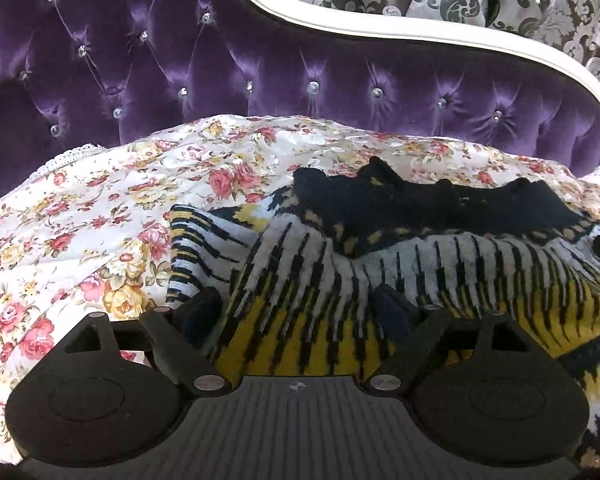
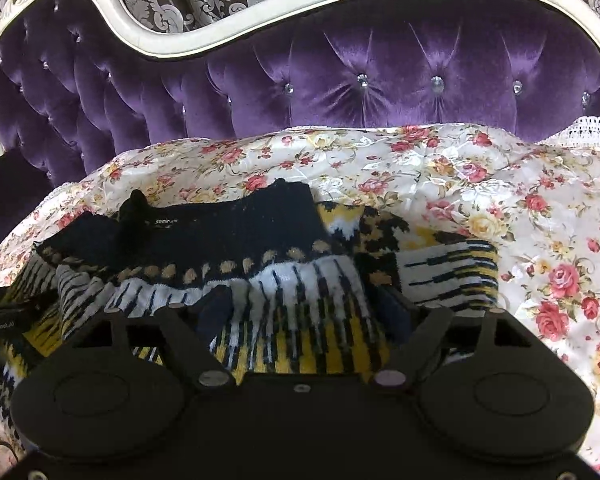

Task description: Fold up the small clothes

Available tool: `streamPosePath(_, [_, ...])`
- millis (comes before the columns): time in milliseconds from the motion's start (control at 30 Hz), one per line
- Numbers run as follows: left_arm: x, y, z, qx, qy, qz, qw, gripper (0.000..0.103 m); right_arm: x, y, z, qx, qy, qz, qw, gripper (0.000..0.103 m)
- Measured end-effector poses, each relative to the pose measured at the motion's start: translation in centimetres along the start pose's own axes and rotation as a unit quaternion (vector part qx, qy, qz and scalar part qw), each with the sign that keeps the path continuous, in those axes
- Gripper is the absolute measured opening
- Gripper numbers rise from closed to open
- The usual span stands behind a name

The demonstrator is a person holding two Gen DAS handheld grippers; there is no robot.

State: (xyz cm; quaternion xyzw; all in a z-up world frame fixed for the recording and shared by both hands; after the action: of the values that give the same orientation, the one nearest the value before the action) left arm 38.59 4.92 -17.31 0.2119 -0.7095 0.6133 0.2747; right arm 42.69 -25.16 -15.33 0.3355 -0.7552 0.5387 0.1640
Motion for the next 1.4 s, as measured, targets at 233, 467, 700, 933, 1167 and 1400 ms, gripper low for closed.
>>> streamPosePath(233, [-0.1, -0.1, -0.1, 0.0, 0.002, -0.005, 1.0, 0.086, -0.1, -0.1, -0.2, 0.009, 0.014, -0.005, 1.0, 0.062])
streamPosePath(467, [-0.2, -0.1, 0.0, 0.002, 0.004, -0.011, 0.9999, 0.086, 0.4, -0.2, -1.5, 0.04, 0.03, -0.002, 0.999, 0.016])
streamPosePath(700, [-0.3, -0.1, 0.0, 0.001, 0.007, -0.013, 0.9999, 0.086, 0.9, 0.0, 1.3, 0.034, 0.083, 0.009, 0.996, 0.013])
streamPosePath(933, [-0.2, 0.0, 0.0, 0.0, 0.006, -0.013, 0.9999, 0.086, 1.9, -0.7, 1.0, 0.021, 0.084, 0.04, 0.995, 0.056])
streamPosePath(1167, [-0.3, 0.0, 0.1, 0.0, 0.006, -0.013, 0.9999, 0.086, 0.3, -2.1, -0.9, 0.048, 0.082, 0.027, 0.995, 0.073])
streamPosePath(1400, [-0.3, -0.2, 0.0, -0.001, 0.009, -0.018, 0.9998, 0.085, -3.0, -1.6, 1.3, 0.03, 0.12, 0.008, 0.992, 0.092])
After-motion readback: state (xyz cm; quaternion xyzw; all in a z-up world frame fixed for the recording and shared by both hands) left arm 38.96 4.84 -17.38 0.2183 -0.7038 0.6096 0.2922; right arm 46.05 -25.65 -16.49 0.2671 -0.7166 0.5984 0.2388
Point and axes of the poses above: each gripper's, at about its wrist camera, not at the fingertips, and x roughly against the way its jaws point, z to its right, y to its underside, the point moved 8 cm from there along -x, roughly the way its jaws point, and after that the axes turned 9 degrees about -x, right-handed, at the moved point
